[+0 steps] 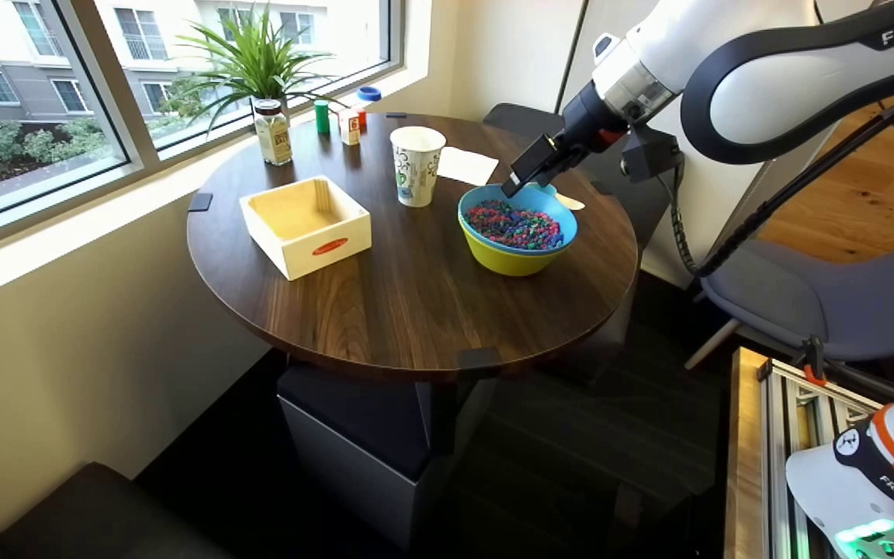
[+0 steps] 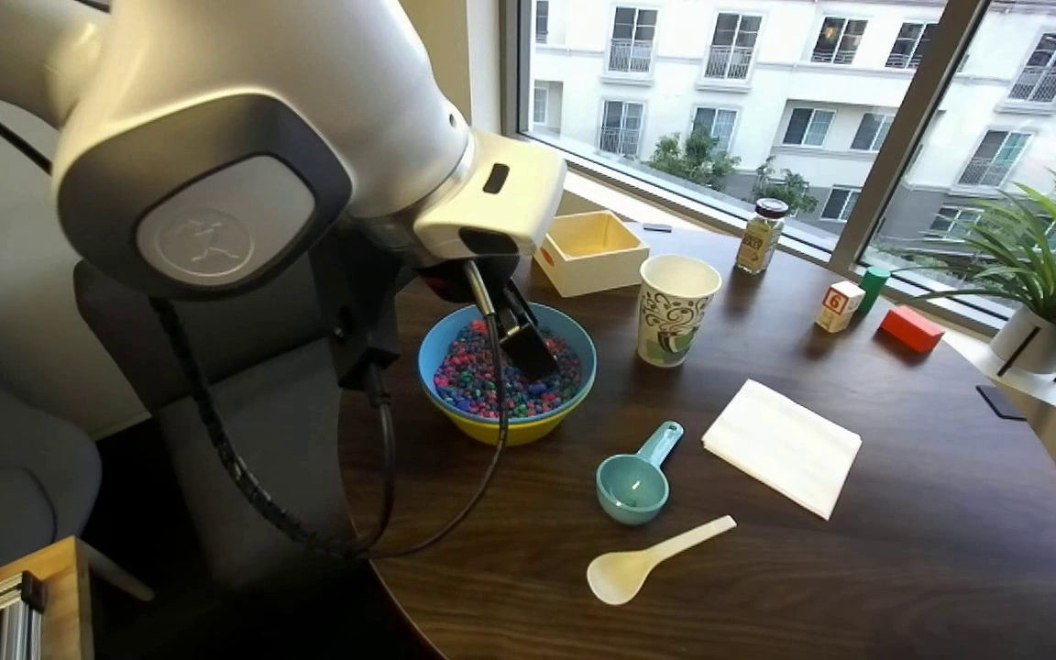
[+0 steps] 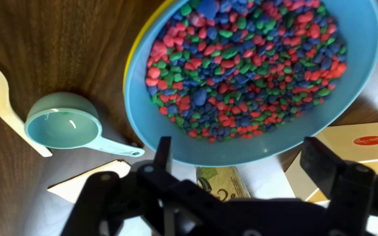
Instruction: Put some beans from the bowl in the small pot and pour them back in the bowl
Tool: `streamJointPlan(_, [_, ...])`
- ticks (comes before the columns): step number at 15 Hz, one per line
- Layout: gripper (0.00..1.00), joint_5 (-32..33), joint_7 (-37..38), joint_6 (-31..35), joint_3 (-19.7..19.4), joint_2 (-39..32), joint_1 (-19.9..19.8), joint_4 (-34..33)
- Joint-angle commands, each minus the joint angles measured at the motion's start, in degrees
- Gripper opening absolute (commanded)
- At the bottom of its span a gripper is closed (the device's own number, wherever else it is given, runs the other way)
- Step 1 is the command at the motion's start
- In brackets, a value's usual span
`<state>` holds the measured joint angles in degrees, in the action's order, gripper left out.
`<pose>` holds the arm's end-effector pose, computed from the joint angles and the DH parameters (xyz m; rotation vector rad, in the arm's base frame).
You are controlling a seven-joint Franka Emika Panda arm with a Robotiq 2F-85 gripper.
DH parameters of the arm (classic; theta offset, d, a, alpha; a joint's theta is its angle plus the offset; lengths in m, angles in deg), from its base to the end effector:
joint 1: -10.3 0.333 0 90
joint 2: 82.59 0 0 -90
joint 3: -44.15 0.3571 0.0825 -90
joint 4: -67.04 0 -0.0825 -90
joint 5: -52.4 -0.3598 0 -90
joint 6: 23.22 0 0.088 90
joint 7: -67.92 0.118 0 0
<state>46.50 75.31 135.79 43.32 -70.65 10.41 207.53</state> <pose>0.4751 -0.0104 0.4824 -2.9232 0.3350 -0.7931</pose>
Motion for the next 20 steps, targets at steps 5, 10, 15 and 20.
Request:
streamJointPlan(5, [0.93,-4.56,-6.39,-0.15,-0.86,-3.53,1.45,-0.16])
streamJointPlan(10, [0.56,-4.47,-7.58,-0.53,-0.67,-5.26,1.27,-0.53])
streamJointPlan(15, [0.21,-4.03,-8.05,-0.53,-0.60,-6.40,0.90,-0.85])
streamJointPlan(20, [0.02,-3.65,-7.47,-0.56,-0.49,-5.83,0.72,-1.43])
